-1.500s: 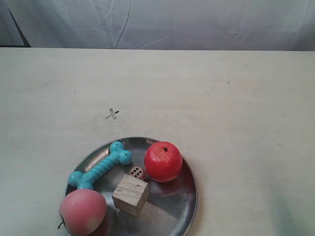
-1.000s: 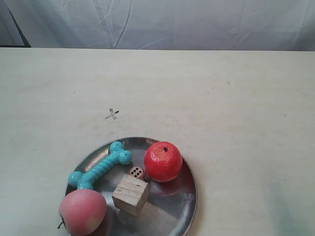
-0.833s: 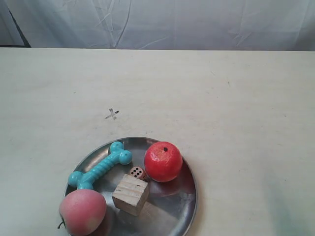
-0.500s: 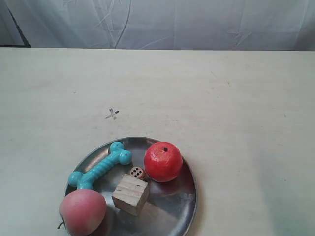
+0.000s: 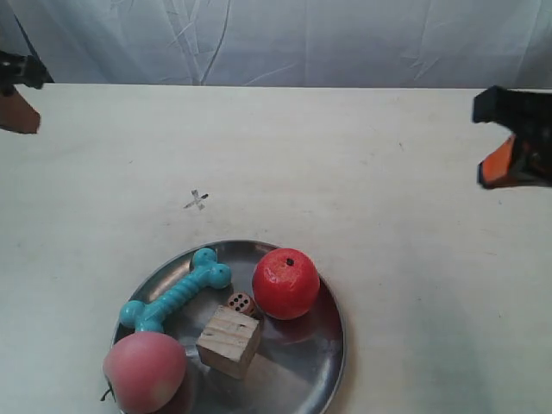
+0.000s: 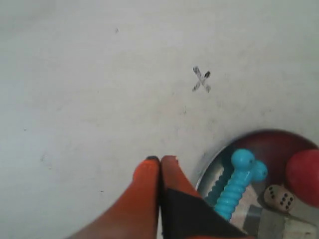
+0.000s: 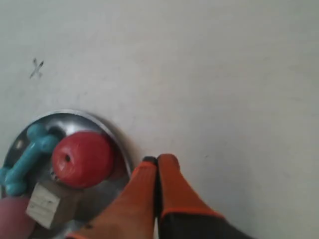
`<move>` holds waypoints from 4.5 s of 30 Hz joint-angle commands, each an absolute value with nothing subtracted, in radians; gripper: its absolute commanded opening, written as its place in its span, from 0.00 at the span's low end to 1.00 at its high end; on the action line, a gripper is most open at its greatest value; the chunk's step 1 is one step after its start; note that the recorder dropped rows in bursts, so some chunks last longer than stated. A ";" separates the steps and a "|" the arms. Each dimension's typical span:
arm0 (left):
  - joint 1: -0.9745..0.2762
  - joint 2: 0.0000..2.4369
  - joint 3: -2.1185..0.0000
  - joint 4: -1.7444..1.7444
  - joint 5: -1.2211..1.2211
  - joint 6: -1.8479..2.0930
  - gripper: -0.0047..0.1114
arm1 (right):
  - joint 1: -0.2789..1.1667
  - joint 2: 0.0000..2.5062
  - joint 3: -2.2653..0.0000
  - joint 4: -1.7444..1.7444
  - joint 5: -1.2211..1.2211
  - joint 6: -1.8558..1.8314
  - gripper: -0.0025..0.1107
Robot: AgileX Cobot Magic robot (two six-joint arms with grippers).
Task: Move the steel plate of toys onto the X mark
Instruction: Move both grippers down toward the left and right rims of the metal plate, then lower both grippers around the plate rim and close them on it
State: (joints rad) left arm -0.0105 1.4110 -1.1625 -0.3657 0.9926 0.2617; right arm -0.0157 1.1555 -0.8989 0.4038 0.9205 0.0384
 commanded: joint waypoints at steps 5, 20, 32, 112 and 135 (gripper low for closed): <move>-0.011 1.735 -1.204 -0.603 1.126 0.572 0.27 | 0.123 1.292 -0.748 0.662 0.804 -0.102 0.02; -0.066 1.966 -1.204 -0.674 1.221 0.848 0.52 | 0.346 1.295 -0.650 0.721 0.692 -0.076 0.76; -0.114 2.012 -1.204 -0.633 1.153 0.848 0.52 | 0.518 1.295 -0.551 0.857 0.594 -0.072 0.76; -0.262 2.071 -1.204 -0.522 1.068 0.732 0.50 | 0.711 1.465 -0.439 1.019 0.277 0.107 0.71; -0.262 2.071 -1.204 -0.526 1.078 0.732 0.50 | 0.890 1.563 -0.439 1.244 0.098 0.108 0.71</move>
State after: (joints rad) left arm -0.2551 2.0604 -1.2091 -0.5500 1.0814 0.7373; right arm 0.8873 1.5331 -0.4426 1.2394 0.1034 0.1124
